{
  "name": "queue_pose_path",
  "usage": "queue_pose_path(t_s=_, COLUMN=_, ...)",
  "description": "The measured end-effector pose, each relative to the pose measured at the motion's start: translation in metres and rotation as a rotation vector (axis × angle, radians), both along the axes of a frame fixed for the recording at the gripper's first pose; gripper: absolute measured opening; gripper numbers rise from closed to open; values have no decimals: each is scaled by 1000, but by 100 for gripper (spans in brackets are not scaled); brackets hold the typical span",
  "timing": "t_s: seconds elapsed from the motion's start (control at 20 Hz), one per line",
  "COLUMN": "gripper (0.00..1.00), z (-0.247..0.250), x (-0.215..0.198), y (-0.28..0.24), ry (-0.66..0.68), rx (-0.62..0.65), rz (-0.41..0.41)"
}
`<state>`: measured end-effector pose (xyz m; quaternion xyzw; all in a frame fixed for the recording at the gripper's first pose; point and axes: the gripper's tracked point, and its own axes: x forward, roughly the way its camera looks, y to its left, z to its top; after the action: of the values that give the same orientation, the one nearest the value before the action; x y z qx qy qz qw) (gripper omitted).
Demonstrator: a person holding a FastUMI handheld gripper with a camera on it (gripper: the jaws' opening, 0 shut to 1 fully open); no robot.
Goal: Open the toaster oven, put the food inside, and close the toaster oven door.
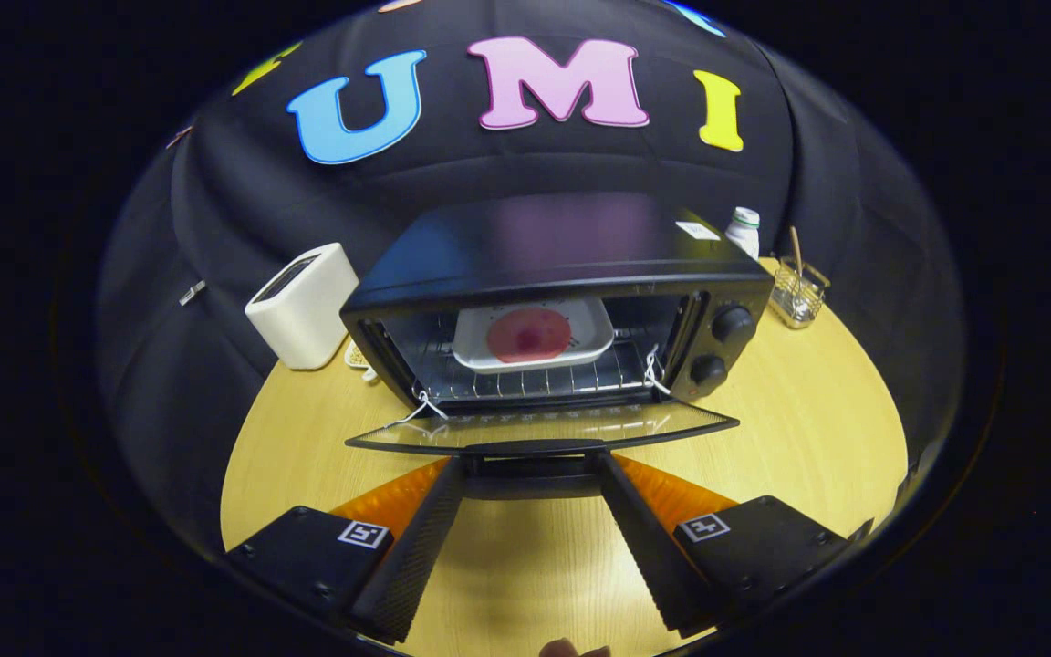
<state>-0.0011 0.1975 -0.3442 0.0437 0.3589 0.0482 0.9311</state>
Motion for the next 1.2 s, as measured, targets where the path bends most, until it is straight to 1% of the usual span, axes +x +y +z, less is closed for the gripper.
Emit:
queue_pose_path(t_s=0.2, gripper=98, z=22, x=20, y=2, ry=-120, rx=-77, rz=45)
queue_pose_path(t_s=0.3, gripper=98, z=28, x=29, y=3, ry=-156, rx=-96, rz=59)
queue_pose_path(t_s=0.35, gripper=98, z=27, x=33, y=2, ry=-153, rx=-102, rz=62)
queue_pose_path(t_s=0.5, gripper=98, z=19, x=35, y=-4, ry=-128, rx=-93, rz=48)
queue_pose_path(t_s=0.75, gripper=98, z=25, x=29, y=-16, ry=-147, rx=-76, rz=36)
queue_pose_path(t_s=0.9, gripper=98, z=40, x=26, y=-21, ry=-171, rx=-42, rz=23)
queue_pose_path(t_s=1.05, gripper=98, z=56, x=22, y=-27, ry=-193, rx=-28, rz=30)
queue_pose_path(t_s=1.2, gripper=98, z=84, x=16, y=-39, ry=-243, rx=-14, rz=23)
